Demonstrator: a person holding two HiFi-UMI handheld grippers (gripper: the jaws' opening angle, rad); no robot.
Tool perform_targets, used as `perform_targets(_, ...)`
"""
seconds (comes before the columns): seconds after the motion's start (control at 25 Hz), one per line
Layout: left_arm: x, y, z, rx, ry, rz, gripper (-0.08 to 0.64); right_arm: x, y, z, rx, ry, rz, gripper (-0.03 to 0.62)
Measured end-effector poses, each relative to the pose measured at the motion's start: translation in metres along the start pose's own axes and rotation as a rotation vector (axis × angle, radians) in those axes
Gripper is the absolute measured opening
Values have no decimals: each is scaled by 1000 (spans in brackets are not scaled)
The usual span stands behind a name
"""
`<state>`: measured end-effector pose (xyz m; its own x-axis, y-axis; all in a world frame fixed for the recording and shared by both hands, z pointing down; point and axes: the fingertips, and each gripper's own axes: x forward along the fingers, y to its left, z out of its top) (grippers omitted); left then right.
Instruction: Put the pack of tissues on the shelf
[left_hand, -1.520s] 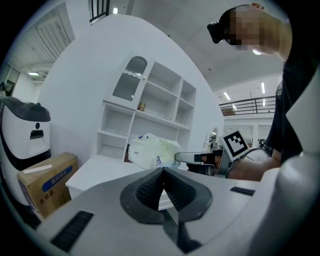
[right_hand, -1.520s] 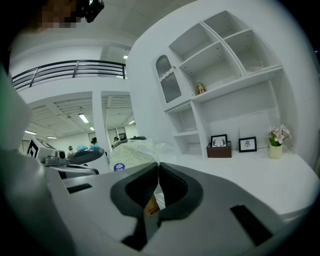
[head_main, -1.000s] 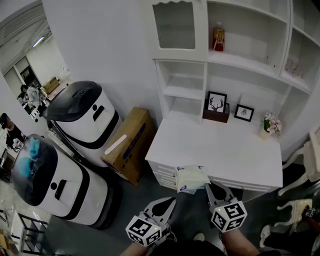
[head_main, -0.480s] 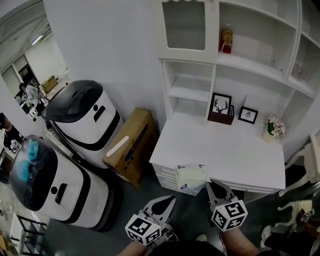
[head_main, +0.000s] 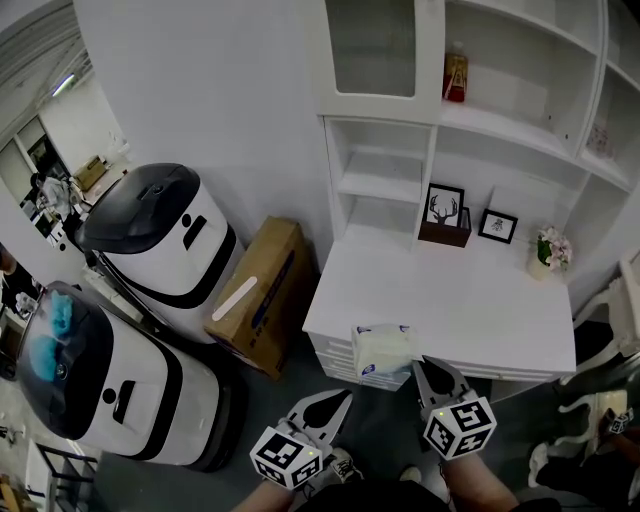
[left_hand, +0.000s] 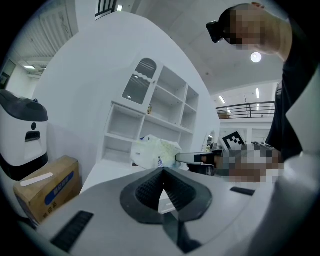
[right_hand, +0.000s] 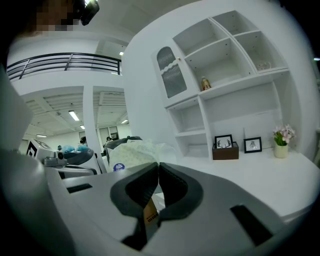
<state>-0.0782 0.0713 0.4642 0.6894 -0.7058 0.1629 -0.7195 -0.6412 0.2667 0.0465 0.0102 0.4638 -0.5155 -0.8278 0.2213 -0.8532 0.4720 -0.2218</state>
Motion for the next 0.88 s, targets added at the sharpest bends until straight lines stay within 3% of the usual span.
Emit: perform_targets(0.88, -19, 49, 11, 0, -25, -50, 3, 34, 26, 9, -12, -23, -70, 8)
